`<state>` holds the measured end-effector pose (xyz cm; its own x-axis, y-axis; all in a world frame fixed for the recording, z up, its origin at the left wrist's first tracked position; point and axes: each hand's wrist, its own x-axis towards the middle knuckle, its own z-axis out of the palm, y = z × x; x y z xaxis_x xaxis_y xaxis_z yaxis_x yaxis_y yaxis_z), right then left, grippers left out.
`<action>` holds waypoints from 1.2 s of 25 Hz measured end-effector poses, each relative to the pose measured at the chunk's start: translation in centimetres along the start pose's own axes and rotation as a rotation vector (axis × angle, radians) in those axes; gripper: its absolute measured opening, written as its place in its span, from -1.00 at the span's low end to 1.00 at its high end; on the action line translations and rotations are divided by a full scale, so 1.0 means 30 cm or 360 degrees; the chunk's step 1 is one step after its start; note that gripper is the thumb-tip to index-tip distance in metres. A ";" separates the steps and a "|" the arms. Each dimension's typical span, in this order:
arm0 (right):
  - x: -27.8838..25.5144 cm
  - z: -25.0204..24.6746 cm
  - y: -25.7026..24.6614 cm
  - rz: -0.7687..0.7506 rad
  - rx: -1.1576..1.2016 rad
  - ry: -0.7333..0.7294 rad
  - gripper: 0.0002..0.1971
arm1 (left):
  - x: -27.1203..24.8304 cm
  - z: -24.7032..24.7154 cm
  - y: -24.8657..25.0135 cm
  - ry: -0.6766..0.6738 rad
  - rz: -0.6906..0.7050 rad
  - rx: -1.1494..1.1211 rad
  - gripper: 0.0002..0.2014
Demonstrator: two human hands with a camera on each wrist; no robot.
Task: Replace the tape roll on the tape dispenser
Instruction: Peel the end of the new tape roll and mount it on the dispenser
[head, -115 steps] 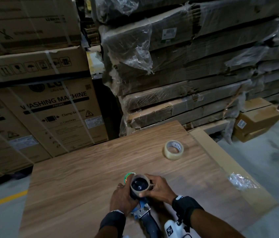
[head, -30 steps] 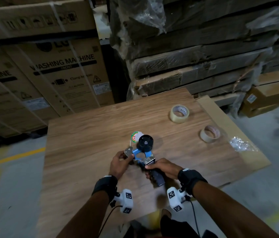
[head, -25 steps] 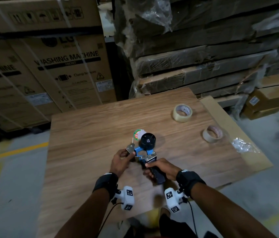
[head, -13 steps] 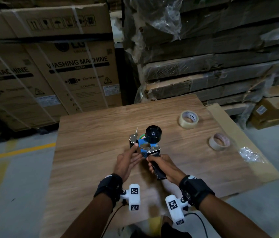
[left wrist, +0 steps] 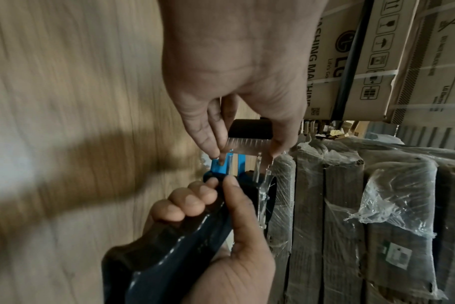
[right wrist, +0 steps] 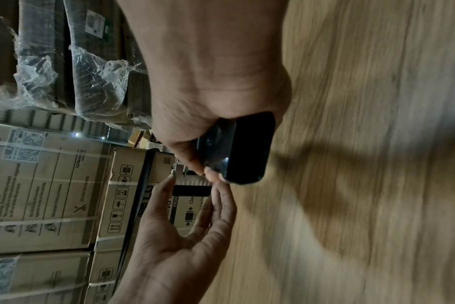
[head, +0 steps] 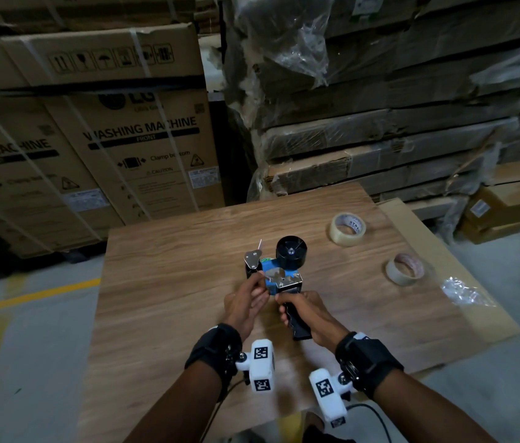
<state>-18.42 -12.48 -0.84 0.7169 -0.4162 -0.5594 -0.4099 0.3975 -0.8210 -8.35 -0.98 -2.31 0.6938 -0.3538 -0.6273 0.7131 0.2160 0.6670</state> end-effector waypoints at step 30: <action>0.042 0.033 0.037 -0.0005 0.0125 0.0227 -0.92 | -0.018 0.024 -0.024 0.0035 -0.0040 -0.0121 -0.66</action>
<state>-17.42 -11.74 -2.33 0.6286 -0.5272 -0.5718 -0.3584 0.4560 -0.8146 -9.32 -1.59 -2.18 0.6769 -0.3404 -0.6527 0.7355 0.2761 0.6187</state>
